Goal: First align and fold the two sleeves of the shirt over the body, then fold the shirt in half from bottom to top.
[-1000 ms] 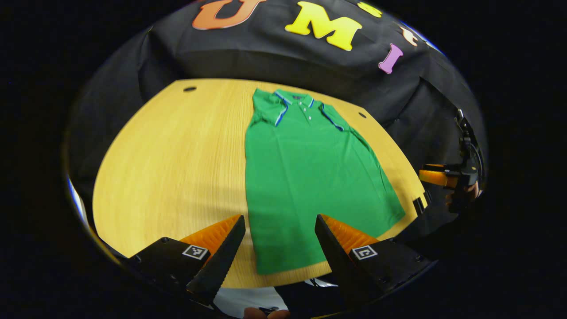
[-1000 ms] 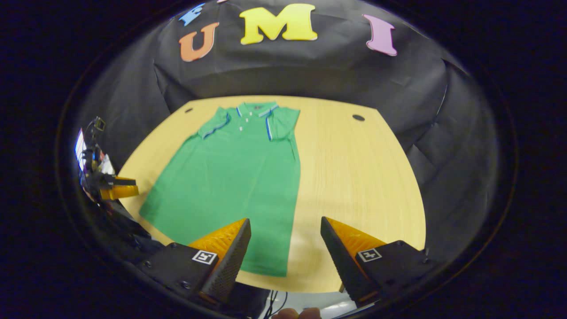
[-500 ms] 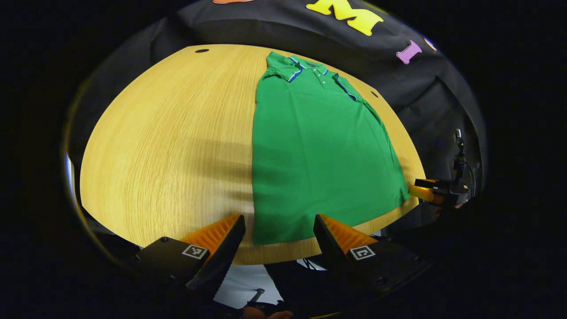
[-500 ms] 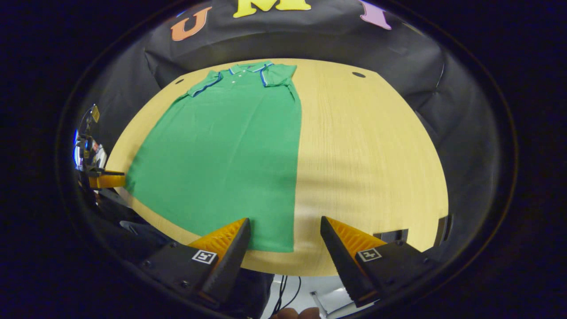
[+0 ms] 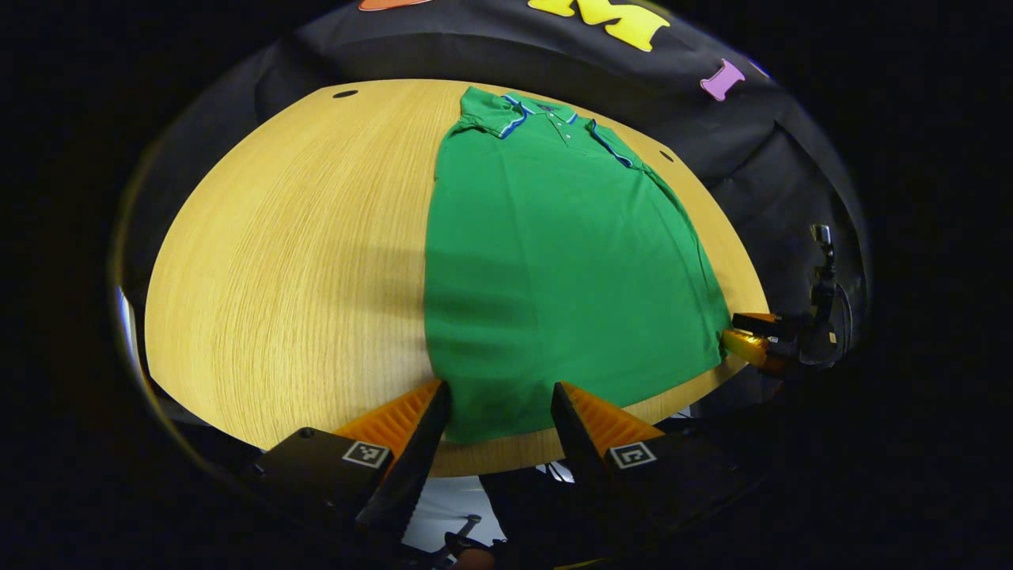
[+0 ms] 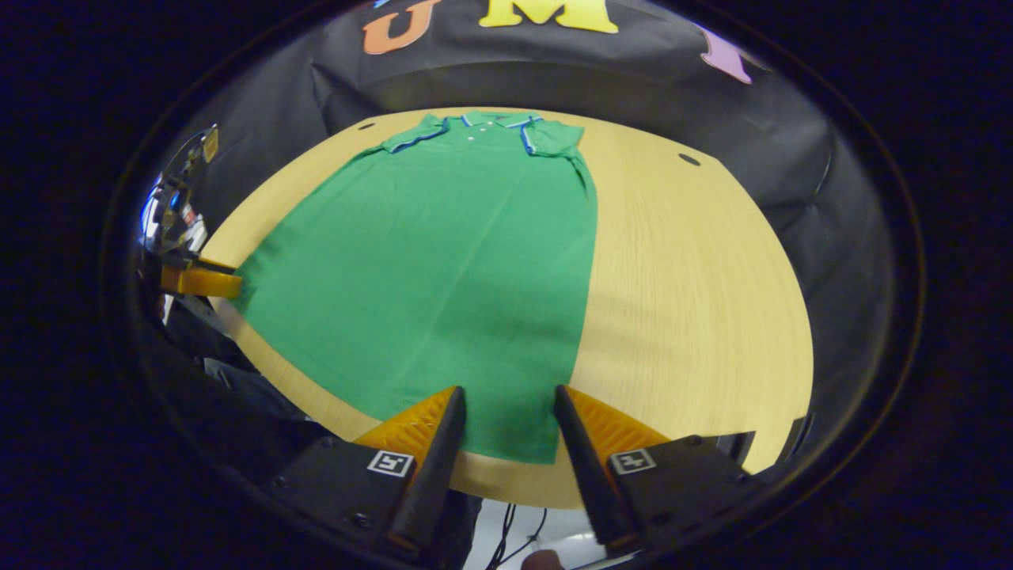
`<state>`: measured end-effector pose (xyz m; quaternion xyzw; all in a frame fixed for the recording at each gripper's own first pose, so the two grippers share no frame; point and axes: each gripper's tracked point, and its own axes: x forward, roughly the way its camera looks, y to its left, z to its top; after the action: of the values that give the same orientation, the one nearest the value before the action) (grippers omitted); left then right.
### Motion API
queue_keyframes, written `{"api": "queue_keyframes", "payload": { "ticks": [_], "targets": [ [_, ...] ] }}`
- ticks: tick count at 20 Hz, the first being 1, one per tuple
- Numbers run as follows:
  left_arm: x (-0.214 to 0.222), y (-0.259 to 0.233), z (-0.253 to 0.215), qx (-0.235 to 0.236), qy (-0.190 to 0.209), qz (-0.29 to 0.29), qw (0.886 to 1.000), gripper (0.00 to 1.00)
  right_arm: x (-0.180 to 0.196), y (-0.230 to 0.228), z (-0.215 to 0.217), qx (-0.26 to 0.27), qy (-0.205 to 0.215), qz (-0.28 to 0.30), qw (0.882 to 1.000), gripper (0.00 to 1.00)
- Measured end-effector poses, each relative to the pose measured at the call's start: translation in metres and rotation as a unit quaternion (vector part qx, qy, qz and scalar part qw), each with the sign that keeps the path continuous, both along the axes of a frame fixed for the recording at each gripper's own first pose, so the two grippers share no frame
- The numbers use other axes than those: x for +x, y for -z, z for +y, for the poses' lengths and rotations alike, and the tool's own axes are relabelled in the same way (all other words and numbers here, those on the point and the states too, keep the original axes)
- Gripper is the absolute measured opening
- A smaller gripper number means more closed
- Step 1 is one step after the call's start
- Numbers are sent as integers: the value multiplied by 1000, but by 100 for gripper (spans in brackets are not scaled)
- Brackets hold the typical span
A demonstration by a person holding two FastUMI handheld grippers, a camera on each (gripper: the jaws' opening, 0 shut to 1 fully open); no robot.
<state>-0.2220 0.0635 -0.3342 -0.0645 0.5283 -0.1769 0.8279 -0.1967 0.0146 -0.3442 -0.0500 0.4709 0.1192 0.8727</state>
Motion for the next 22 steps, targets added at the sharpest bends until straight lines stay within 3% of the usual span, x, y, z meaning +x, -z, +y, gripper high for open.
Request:
{"api": "queue_keyframes", "payload": {
  "ticks": [2, 3, 4, 5, 6, 7, 11, 17, 22],
  "targets": [
    [2, 2, 1, 2, -21, -8, 1000, 66, 2, 1, -3, 4, 6, -7, 1000, 69],
    [6, 3, 2, 3, -33, -12, 999, 40, 2, 0, -4, 6, 9, -10, 1000, 49],
    [5, 4, 2, 5, -39, -12, 999, 37, 3, 0, -4, 4, 8, -7, 1000, 30],
    [6, 3, 3, 7, -40, -11, 999, 26, 4, 0, -3, 6, 6, -5, 1000, 28],
    [6, 5, 3, 8, -42, -8, 999, 24, 7, -3, -3, 5, 6, -10, 1000, 28],
    [7, 5, 2, 4, -42, -4, 999, 13, 6, 0, -4, 0, 4, -11, 1000, 1],
    [7, 1, -10, -29, -44, 11, 999, 3, 8, -2, -2, 13, 2, 5, 1000, 1],
    [24, -23, -15, -40, -18, -22, 999, 3, 24, -20, 4, 85, 42, 31, 995, 1],
    [49, -43, -16, -43, -12, -44, 998, 3, 48, -52, 15, 132, 50, 25, 990, 1]
  ]
}}
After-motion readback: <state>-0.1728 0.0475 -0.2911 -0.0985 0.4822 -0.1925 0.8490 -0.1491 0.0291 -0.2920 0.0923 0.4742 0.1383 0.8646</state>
